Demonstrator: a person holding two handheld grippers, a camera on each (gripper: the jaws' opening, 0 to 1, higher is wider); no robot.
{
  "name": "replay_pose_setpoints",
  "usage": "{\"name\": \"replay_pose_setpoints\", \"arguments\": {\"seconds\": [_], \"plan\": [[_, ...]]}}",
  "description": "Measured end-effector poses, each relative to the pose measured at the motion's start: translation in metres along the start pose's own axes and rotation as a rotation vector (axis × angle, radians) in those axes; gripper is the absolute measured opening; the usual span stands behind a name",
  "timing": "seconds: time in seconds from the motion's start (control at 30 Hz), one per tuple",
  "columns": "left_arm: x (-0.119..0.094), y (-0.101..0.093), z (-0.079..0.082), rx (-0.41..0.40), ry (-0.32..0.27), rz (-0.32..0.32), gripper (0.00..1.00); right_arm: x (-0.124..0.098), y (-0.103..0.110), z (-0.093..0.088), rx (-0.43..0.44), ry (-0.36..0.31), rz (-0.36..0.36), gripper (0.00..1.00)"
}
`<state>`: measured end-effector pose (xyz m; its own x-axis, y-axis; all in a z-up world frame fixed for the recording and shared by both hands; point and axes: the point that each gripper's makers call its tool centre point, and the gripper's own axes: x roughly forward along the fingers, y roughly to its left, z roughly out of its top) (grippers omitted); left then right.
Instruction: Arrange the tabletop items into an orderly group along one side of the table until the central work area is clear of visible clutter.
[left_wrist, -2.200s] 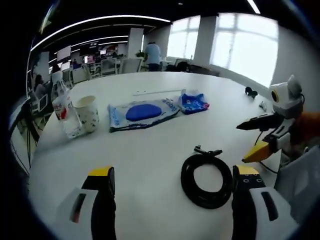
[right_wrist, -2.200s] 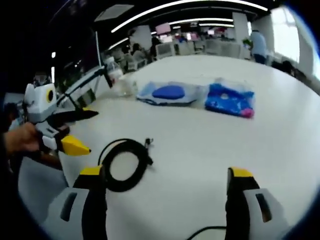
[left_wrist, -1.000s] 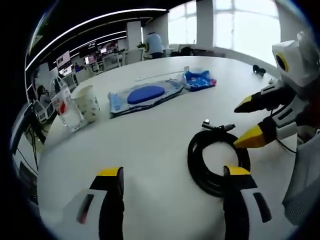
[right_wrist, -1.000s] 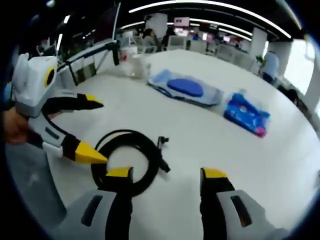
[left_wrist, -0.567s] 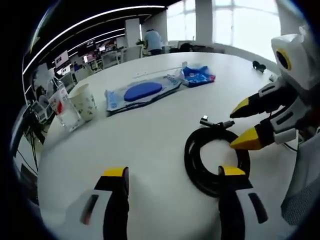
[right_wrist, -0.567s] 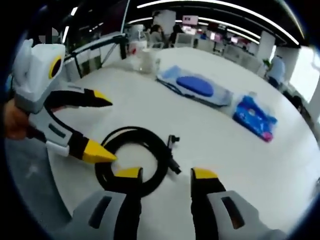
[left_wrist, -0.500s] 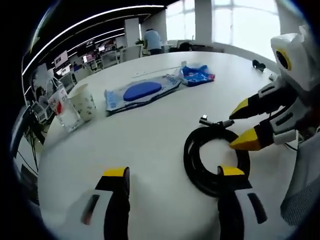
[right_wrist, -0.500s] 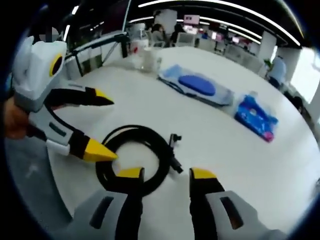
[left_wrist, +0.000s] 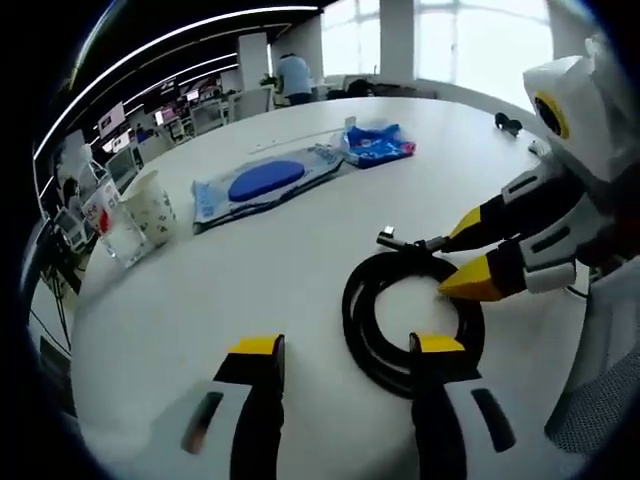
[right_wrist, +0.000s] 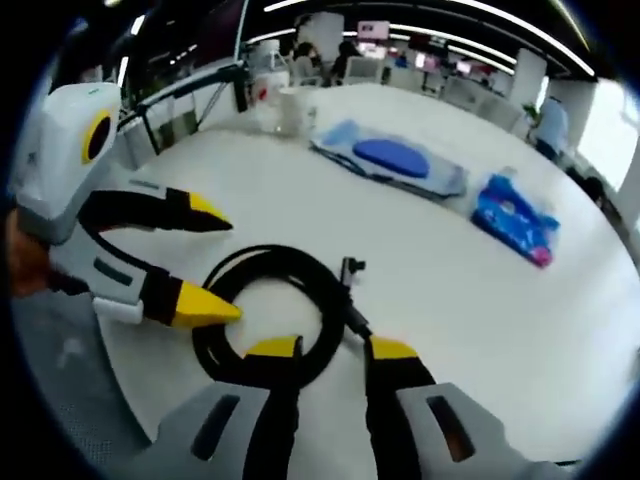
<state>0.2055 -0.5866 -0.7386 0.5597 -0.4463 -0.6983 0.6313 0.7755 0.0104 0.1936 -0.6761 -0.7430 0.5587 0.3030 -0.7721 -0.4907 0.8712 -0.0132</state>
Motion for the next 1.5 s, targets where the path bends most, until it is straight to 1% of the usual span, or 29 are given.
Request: {"name": "replay_pose_setpoints", "arguments": {"seconds": [0.17,0.2,0.23,0.27,0.3,0.5,0.6,0.63,0.8,0.97,1.1,1.13,1.17,1.27,1.37,1.5], "plan": [[0.001,-0.003,-0.001,-0.003,0.007,-0.012,0.44,0.001,0.001,0.0,0.029,0.004,0.003,0.19],[0.002,-0.004,-0.001,-0.007,0.011,-0.018,0.43,0.001,0.002,0.0,0.031,0.004,0.004,0.16],[0.002,-0.005,-0.002,-0.009,0.011,-0.018,0.42,0.002,0.008,0.0,0.029,0.006,0.031,0.1],[0.002,-0.006,-0.002,-0.008,0.01,-0.021,0.41,0.002,0.009,0.001,0.02,0.003,0.02,0.1],[0.002,-0.007,-0.002,-0.002,0.013,-0.021,0.4,0.002,0.008,0.001,-0.019,0.01,0.012,0.1],[0.003,-0.011,-0.003,-0.009,0.015,-0.037,0.33,0.002,0.008,0.002,0.01,0.01,0.025,0.09],[0.004,-0.016,-0.001,-0.008,0.008,-0.059,0.24,0.003,0.008,0.002,0.028,0.01,0.021,0.09],[0.004,-0.014,-0.001,-0.007,0.008,-0.049,0.24,0.002,0.008,0.002,0.034,0.012,0.017,0.08],[0.004,-0.014,-0.001,-0.003,0.012,-0.054,0.24,0.003,0.005,0.003,0.08,0.015,0.015,0.06],[0.004,-0.013,0.0,-0.025,0.009,-0.044,0.2,0.003,0.006,0.003,0.069,0.013,0.011,0.05],[0.003,-0.013,-0.001,-0.026,0.013,-0.048,0.2,0.001,0.005,0.003,0.103,0.014,0.017,0.04],[0.003,-0.012,0.0,-0.031,0.012,-0.044,0.19,0.001,0.005,0.003,0.107,0.012,0.017,0.04],[0.002,-0.009,0.001,-0.035,0.003,-0.021,0.17,0.001,0.005,0.003,0.11,0.011,0.018,0.04],[0.0,-0.011,0.0,-0.023,0.007,-0.004,0.16,0.0,0.007,0.005,0.118,0.008,0.021,0.03],[-0.001,-0.009,-0.001,-0.047,0.006,0.0,0.16,-0.001,0.008,0.006,0.132,0.006,0.029,0.03],[-0.003,-0.007,0.002,-0.05,0.004,0.001,0.14,-0.003,0.008,0.008,0.155,0.002,0.036,0.02]]}}
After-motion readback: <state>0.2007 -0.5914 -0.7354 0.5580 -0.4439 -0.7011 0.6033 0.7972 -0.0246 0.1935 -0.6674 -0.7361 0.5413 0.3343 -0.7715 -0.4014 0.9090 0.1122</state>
